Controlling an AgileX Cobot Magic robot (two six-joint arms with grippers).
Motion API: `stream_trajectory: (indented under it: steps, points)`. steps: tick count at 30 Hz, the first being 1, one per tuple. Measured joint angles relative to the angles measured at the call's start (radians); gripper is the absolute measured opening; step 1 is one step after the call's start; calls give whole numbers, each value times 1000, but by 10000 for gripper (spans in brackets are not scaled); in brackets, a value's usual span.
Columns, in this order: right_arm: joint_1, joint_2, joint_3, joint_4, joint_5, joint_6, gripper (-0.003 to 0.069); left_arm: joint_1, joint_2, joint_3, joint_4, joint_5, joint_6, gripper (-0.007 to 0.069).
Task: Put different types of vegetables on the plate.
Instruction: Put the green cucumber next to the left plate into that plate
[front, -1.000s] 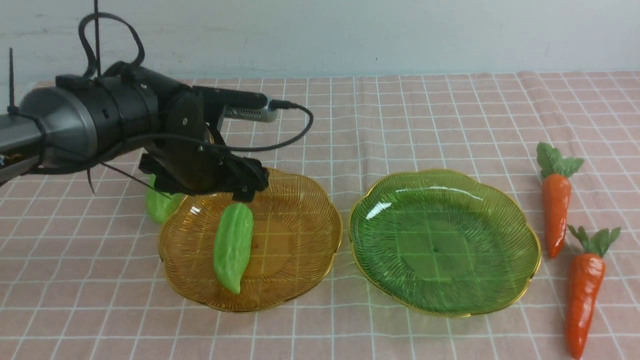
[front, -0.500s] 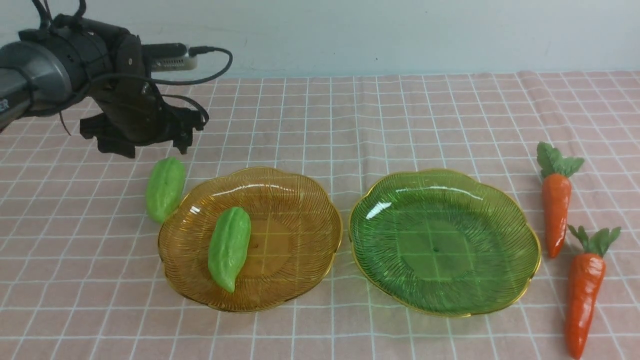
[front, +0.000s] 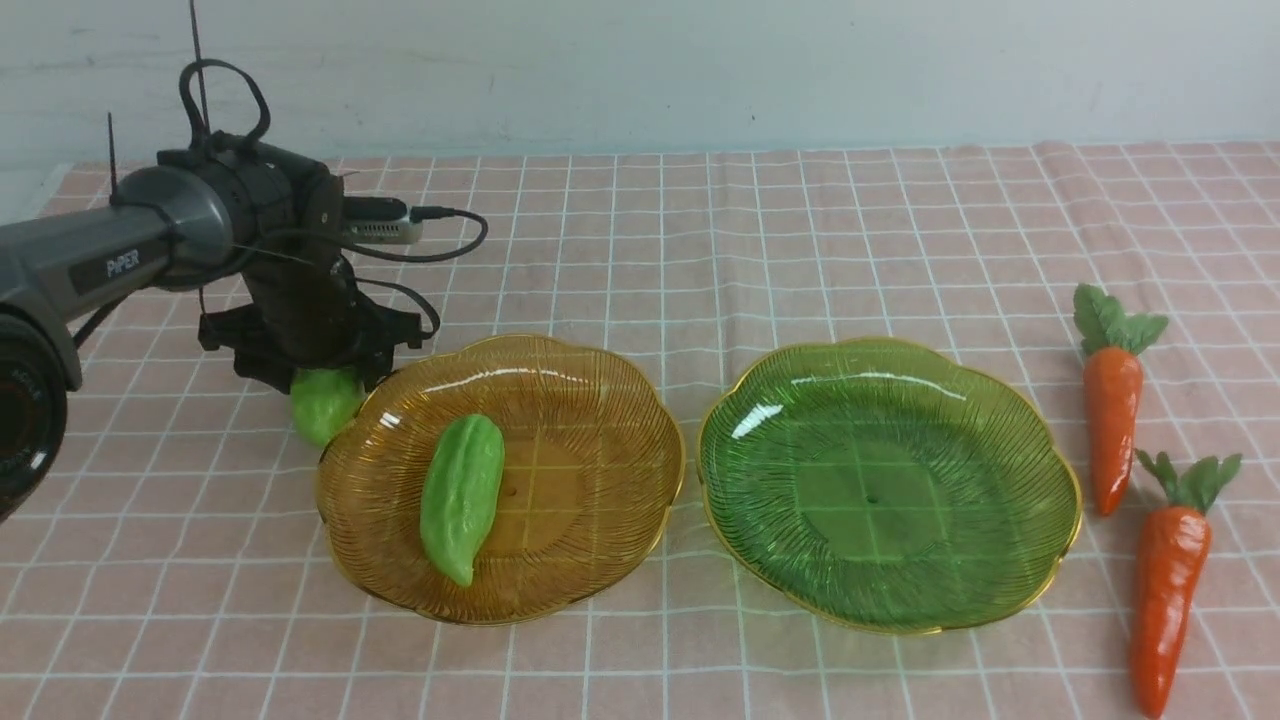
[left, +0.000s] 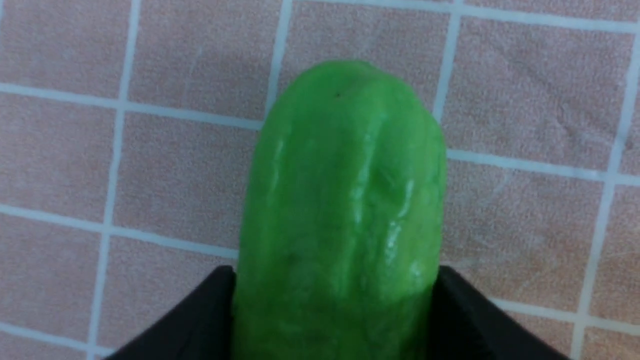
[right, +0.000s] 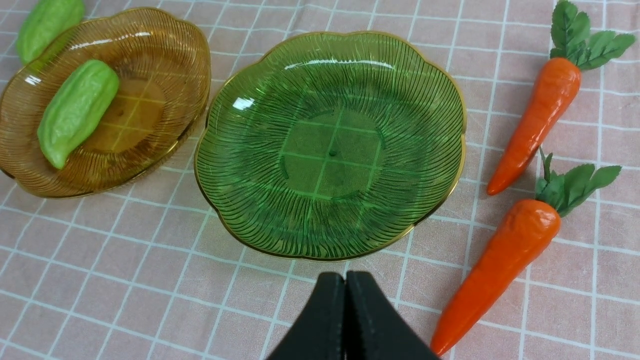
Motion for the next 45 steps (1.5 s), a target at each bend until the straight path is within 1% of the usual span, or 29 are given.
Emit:
stream_trajectory:
  steps: [1, 4, 6, 7, 9, 11, 13, 14, 16, 17, 18, 19, 20, 21, 22, 24, 26, 30, 33, 37, 41, 42, 43, 44, 45]
  points:
    - [0, 0, 0, 0, -3, 0, -15, 0, 1, -1, -1, 1, 0, 400]
    - [0, 0, 0, -6, -23, 0, -15, 0, 1, -17, 6, 34, 0, 346]
    - [0, 0, 0, -14, -33, 0, -15, 0, 1, -35, 23, 62, 2, 337]
    - [0, 0, 0, -33, -49, 4, -15, 6, 1, -78, 46, 136, 4, 330]
    - [0, 0, 0, -58, -68, 15, -15, 14, -10, -131, 52, 208, 8, 325]
    - [-1, 14, -3, -103, -84, 40, -15, 20, -30, -197, 34, 278, 33, 325]
    - [-3, 47, -5, -133, -85, 72, -15, 18, -59, -248, -22, 352, 90, 324]
    - [-3, 80, -5, -146, -85, 90, -15, 12, -81, -274, -81, 380, 143, 324]
    - [-3, 107, -5, -156, -85, 105, -15, 2, -99, -289, -132, 398, 191, 324]
    - [-3, 171, -8, -163, -81, 123, -15, -34, -125, -302, -234, 415, 281, 324]
    - [-3, 171, -8, -164, -81, 124, -15, -38, -125, -302, -249, 416, 289, 324]
    - [-3, 237, -21, -173, -64, 127, -15, -79, -130, -303, -333, 422, 347, 324]
    - [-3, 243, -23, -174, -59, 128, -15, -84, -130, -303, -341, 422, 352, 324]
    - [-3, 287, -39, -186, -35, 128, -15, -135, -125, -301, -392, 423, 399, 324]
    - [-3, 292, -39, -186, -32, 128, -15, -141, -123, -300, -394, 423, 402, 324]
    - [-3, 348, -66, -190, -2, 128, -15, -203, -108, -300, -412, 425, 427, 324]
    - [-3, 382, -80, -190, 7, 128, -15, -237, -94, -300, -416, 426, 430, 324]
    - [-3, 435, -97, -199, 5, 146, -11, -287, -55, -299, -410, 426, 433, 324]
    - [-3, 461, -98, -241, -9, 158, -6, -315, -19, -299, -382, 426, 427, 324]
    - [-3, 513, -98, -370, -73, 252, 31, -329, 23, -297, -356, 425, 419, 348]
    - [-5, 551, -98, -426, -115, 313, 76, -329, 29, -290, -344, 423, 408, 380]
    - [-7, 583, -98, -447, -144, 347, 111, -329, 29, -282, -332, 422, 388, 403]
    - [-7, 588, -98, -450, -148, 354, 123, -329, 29, -282, -332, 422, 386, 406]
    - [-8, 625, -98, -456, -175, 372, 177, -329, 29, -273, -328, 422, 365, 436]
    - [-10, 645, -98, -459, -186, 380, 209, -329, 29, -268, -326, 422, 361, 444]
